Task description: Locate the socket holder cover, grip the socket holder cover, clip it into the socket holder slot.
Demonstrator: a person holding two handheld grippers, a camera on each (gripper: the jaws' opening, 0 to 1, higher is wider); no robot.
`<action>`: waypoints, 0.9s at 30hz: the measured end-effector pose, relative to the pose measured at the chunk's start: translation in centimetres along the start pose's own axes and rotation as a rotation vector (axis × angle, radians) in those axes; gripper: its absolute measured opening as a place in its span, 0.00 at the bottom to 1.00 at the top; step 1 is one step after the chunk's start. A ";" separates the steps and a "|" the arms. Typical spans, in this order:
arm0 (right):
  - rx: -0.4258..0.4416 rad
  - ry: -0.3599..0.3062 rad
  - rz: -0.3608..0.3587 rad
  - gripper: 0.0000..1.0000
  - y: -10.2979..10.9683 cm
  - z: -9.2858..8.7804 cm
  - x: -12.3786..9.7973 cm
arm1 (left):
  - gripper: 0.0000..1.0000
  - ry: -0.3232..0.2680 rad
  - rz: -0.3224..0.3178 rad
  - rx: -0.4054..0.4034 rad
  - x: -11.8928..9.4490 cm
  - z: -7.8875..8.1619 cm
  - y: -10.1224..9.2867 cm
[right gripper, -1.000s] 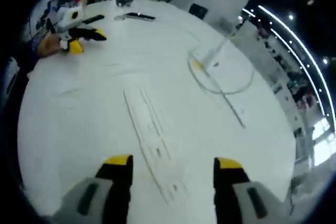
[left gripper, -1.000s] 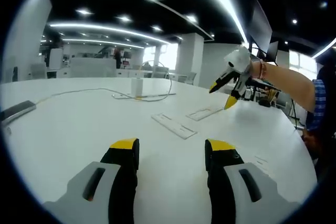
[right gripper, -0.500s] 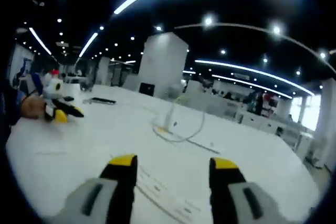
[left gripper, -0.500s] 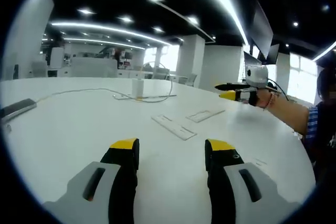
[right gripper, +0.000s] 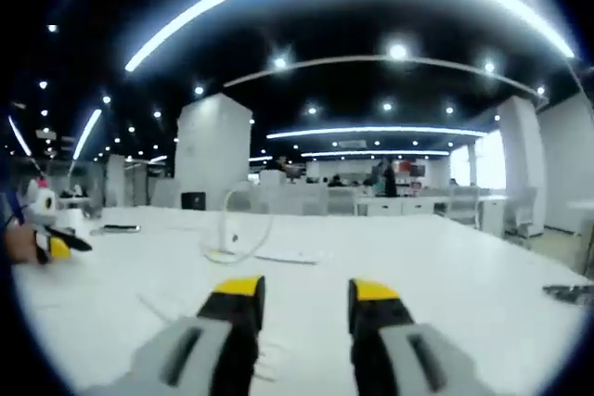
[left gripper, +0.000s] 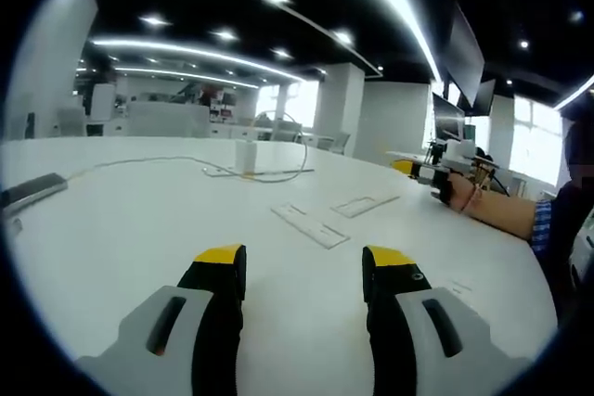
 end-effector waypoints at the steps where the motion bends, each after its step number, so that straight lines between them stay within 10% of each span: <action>1: -0.001 0.022 -0.018 0.31 -0.2 -0.2 0.1 | 0.51 -0.001 0.002 -0.001 0.0 0.0 0.0; 7: -0.069 0.126 -0.034 0.06 -0.2 -0.8 0.2 | 0.51 -0.009 0.014 -0.022 -0.2 0.1 0.3; 27: -0.131 0.289 -0.017 0.04 -0.4 -2.0 0.7 | 0.51 -0.009 0.014 -0.026 -0.2 0.1 0.1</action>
Point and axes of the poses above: the point that each gripper's makers call its tool centre point, and the gripper's own axes: x roughly forward along the fingers, y roughly to its left, z roughly out of its top, the point moved 10 cm from there along -x, roughly backward along the fingers, and after that the axes turned 2 degrees about -x, right-handed, at the moved point
